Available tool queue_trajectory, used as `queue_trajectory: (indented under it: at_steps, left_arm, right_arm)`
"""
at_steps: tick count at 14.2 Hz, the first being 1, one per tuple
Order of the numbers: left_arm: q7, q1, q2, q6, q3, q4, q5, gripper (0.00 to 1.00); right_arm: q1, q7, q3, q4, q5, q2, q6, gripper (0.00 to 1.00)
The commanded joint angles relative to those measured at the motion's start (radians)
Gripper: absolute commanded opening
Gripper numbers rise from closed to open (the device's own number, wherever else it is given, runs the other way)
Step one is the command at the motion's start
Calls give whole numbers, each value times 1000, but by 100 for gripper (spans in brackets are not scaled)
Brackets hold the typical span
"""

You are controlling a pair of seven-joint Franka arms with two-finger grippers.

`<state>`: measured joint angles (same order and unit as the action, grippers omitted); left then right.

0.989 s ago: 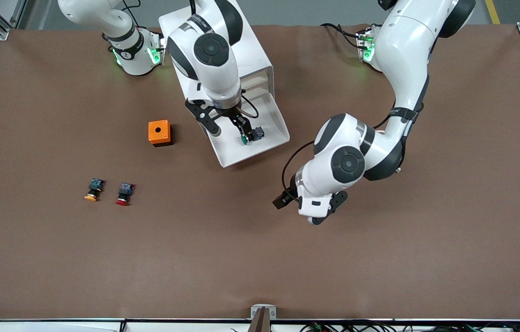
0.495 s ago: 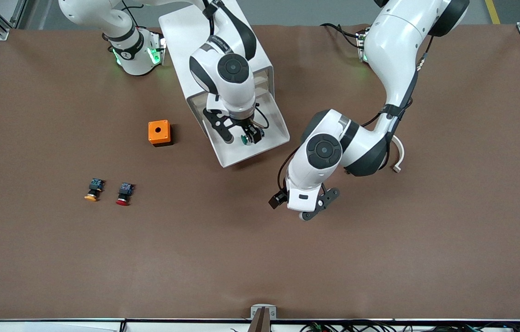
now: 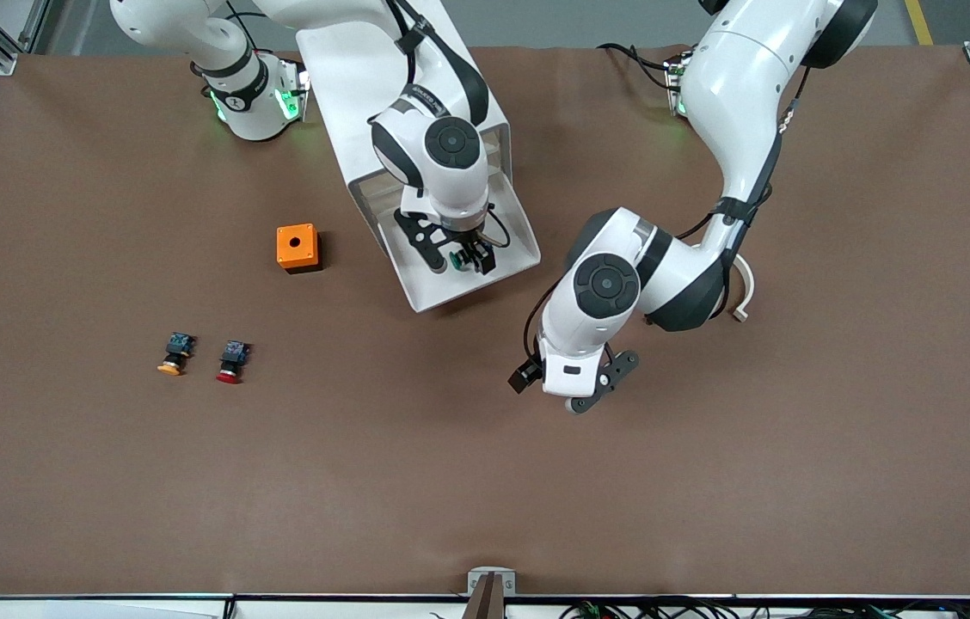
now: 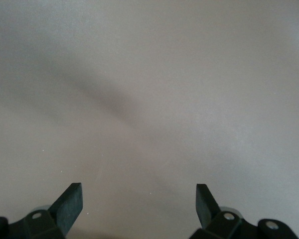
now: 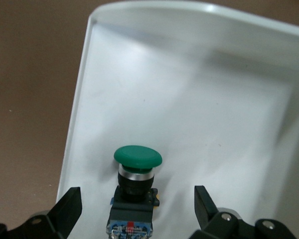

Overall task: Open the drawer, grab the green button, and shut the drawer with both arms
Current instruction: 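Grasp the green push button in the drawer with the right gripper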

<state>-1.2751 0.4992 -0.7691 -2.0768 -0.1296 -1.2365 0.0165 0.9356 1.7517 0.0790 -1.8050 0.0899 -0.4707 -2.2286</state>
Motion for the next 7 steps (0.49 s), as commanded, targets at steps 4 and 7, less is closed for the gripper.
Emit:
queue_trajectory:
  at_steps: [4,7]
  left_arm:
    - [-21,5,10,-25,4,-28,-38,100]
    - [-7,13,-9,-26,1,-32,-41,100]
  right_arm:
    - [42,40,12,32,-15,-58,-20,100]
    - [54,57,12,38,-15,-68,-19,98]
